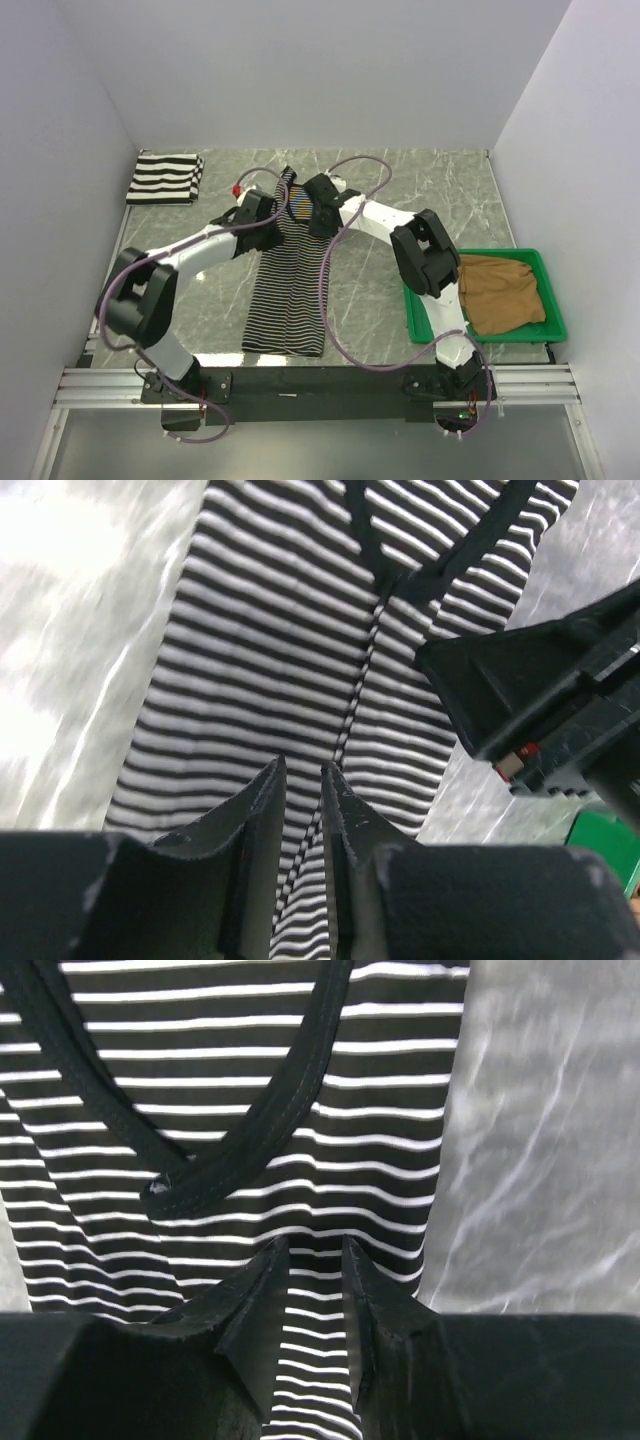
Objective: Fold and stack the tank tops
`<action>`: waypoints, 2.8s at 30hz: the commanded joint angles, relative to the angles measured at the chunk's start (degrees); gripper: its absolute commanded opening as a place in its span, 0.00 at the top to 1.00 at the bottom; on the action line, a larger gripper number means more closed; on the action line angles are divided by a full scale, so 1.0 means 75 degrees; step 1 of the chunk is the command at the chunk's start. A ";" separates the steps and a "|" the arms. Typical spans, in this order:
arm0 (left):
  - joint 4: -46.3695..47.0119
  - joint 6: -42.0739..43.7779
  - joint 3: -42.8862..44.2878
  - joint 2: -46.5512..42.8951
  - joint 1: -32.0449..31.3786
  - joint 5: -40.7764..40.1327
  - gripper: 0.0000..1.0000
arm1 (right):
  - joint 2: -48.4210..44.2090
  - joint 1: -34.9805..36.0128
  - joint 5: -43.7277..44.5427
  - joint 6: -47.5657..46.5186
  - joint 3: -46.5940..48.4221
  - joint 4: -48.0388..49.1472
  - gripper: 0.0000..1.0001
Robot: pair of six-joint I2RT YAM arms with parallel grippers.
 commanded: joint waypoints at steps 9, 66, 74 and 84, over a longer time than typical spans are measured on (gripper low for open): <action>0.0654 0.0507 0.2359 0.2555 0.0942 0.1100 0.76 | 0.1487 -0.0862 -0.0363 -0.1121 0.2480 -0.1360 0.66; -0.2487 -0.0969 -0.3462 -0.5272 0.0673 0.0163 0.53 | -0.6068 0.2816 0.0316 0.4232 -0.7443 0.2058 0.51; -0.2370 -0.1191 -0.3660 -0.5248 0.0603 -0.0024 0.54 | -0.6701 0.3215 0.1043 0.5043 -0.7620 0.2060 0.53; -0.1831 -0.1297 -0.4118 -0.4862 0.0591 -0.0200 0.55 | -0.5624 0.3695 0.1207 0.4633 -0.6390 0.1708 0.80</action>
